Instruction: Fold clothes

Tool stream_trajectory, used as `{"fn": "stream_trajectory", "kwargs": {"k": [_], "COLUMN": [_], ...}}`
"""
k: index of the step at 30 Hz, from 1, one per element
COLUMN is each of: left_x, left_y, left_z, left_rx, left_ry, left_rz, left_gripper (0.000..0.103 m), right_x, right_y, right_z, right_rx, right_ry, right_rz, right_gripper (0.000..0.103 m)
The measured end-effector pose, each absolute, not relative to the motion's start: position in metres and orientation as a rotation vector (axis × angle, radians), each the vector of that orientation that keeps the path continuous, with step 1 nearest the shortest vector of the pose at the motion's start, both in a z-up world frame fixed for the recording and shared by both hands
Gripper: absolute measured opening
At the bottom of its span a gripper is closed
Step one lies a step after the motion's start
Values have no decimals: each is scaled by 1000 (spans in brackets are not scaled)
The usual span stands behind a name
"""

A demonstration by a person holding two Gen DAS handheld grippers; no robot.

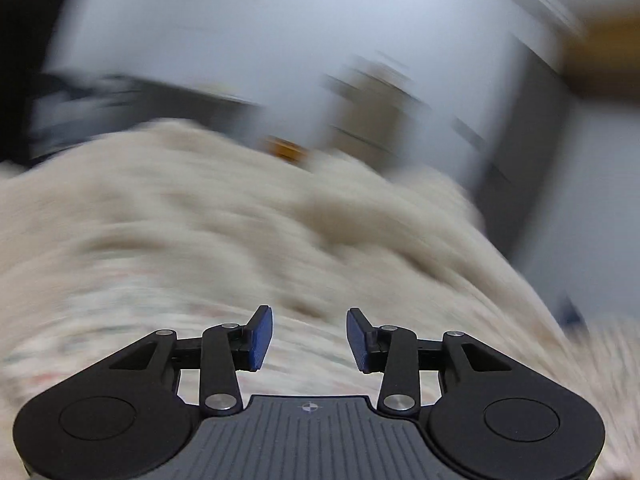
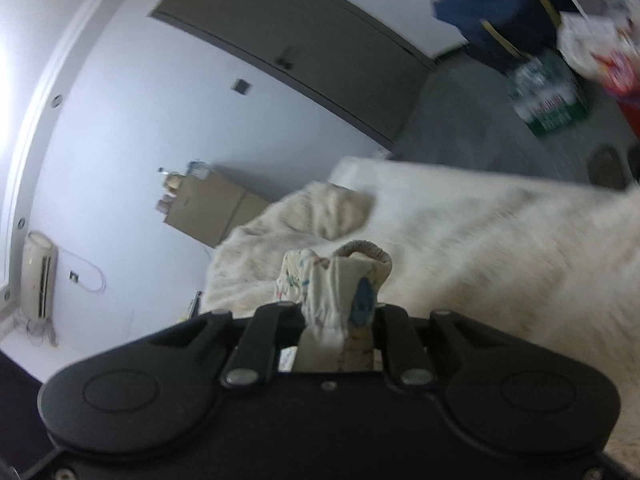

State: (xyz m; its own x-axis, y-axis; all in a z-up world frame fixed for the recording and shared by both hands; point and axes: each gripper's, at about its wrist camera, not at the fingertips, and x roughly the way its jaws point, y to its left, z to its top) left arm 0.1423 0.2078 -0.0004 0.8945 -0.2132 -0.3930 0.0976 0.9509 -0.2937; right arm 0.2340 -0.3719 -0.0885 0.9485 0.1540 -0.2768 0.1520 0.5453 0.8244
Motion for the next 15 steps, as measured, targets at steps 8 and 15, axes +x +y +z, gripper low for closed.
{"fn": "stream_trajectory", "kwargs": {"k": [8,15], "left_x": [165,140], "left_y": [120,107], "left_z": [-63,-70], "left_rx": [-243,-269], "left_ry": [587,537], "left_rz": [-330,-286], "left_gripper": [10,10], "right_x": [244,288], "right_y": [-308,-193], "right_z": [16,100], "right_rx": [755,608], "right_ry": [212,202], "right_rz": [129,282], "right_gripper": [12,13]}}
